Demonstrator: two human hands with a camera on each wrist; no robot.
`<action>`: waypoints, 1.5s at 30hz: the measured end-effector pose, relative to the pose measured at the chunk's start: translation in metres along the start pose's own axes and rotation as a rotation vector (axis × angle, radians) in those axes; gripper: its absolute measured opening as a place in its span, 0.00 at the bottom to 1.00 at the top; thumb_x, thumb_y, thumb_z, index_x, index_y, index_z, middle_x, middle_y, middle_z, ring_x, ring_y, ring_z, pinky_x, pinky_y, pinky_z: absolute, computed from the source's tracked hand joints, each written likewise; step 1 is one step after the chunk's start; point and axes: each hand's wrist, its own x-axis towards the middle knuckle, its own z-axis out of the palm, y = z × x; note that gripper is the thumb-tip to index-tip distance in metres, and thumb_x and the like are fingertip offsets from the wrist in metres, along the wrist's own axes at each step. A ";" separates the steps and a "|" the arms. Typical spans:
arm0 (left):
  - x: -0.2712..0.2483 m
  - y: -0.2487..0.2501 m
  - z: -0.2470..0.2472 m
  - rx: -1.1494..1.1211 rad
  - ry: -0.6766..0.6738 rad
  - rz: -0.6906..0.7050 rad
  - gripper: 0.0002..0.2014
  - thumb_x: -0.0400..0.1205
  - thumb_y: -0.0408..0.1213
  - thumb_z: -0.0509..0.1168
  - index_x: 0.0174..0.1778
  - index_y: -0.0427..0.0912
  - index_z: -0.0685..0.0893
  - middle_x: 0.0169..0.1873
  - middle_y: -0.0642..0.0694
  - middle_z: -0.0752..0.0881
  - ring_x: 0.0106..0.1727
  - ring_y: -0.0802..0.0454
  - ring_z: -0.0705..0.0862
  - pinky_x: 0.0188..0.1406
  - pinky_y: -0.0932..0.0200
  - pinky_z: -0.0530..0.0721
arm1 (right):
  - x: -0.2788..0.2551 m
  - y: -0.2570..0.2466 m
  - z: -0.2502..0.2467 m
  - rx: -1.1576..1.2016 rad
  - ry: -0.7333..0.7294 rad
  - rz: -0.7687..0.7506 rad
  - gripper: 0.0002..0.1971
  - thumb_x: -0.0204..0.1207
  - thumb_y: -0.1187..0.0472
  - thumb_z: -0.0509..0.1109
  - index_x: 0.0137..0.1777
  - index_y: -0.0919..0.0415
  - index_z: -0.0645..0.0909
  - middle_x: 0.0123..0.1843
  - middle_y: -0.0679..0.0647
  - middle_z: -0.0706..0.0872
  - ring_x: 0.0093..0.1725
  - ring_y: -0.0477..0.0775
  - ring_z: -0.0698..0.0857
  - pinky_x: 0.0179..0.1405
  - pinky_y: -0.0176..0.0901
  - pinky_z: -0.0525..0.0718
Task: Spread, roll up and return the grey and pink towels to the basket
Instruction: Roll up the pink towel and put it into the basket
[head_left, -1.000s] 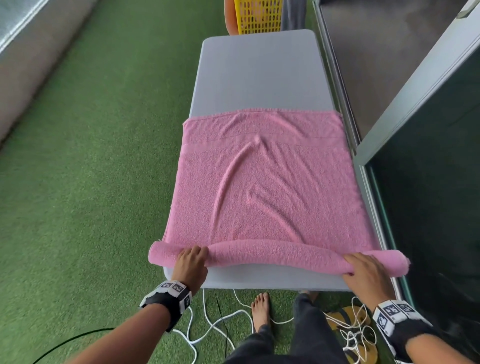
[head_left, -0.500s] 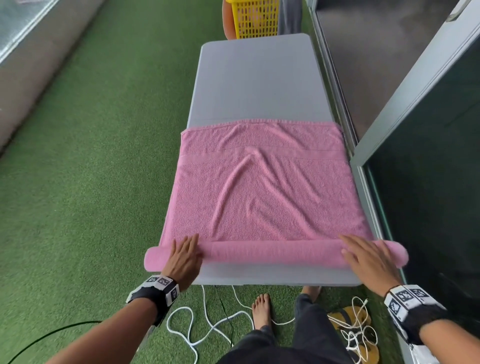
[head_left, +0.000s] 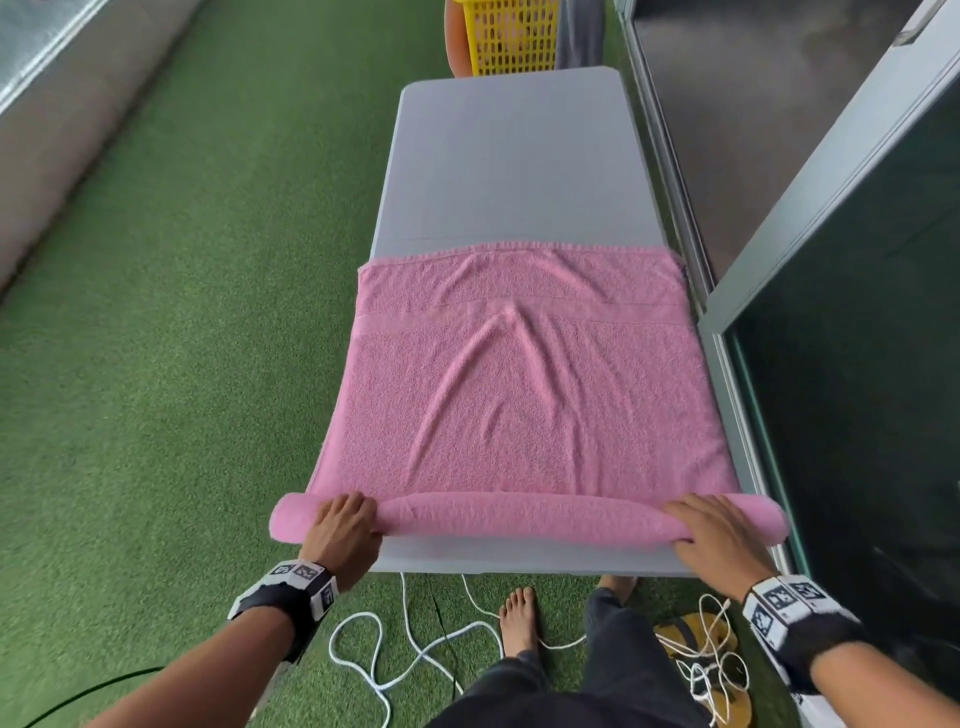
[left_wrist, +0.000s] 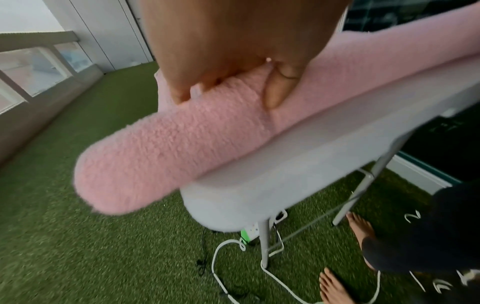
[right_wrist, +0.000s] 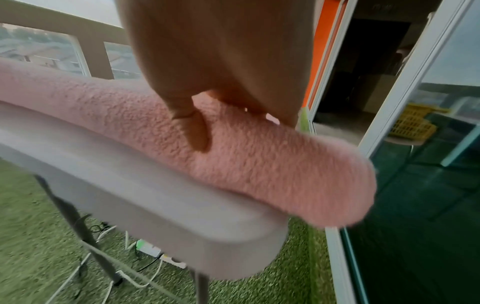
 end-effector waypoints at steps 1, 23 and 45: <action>0.005 0.005 -0.005 0.028 -0.059 0.008 0.15 0.78 0.48 0.50 0.49 0.44 0.78 0.49 0.48 0.82 0.48 0.51 0.77 0.58 0.50 0.78 | 0.003 0.002 -0.007 -0.031 -0.035 0.015 0.23 0.78 0.56 0.66 0.74 0.45 0.75 0.68 0.40 0.80 0.66 0.45 0.76 0.75 0.47 0.67; 0.011 0.022 -0.004 -0.072 0.123 0.075 0.21 0.59 0.37 0.83 0.47 0.47 0.88 0.43 0.52 0.90 0.44 0.50 0.88 0.54 0.47 0.84 | 0.022 0.010 -0.018 -0.069 0.145 0.207 0.27 0.70 0.62 0.75 0.69 0.46 0.80 0.67 0.45 0.84 0.67 0.53 0.79 0.75 0.61 0.62; 0.019 -0.005 0.008 -0.013 0.036 0.018 0.34 0.61 0.44 0.81 0.64 0.45 0.81 0.58 0.46 0.85 0.59 0.41 0.84 0.64 0.37 0.79 | 0.024 -0.013 -0.011 -0.180 0.010 0.077 0.34 0.68 0.52 0.78 0.75 0.43 0.73 0.72 0.43 0.80 0.71 0.50 0.76 0.76 0.59 0.63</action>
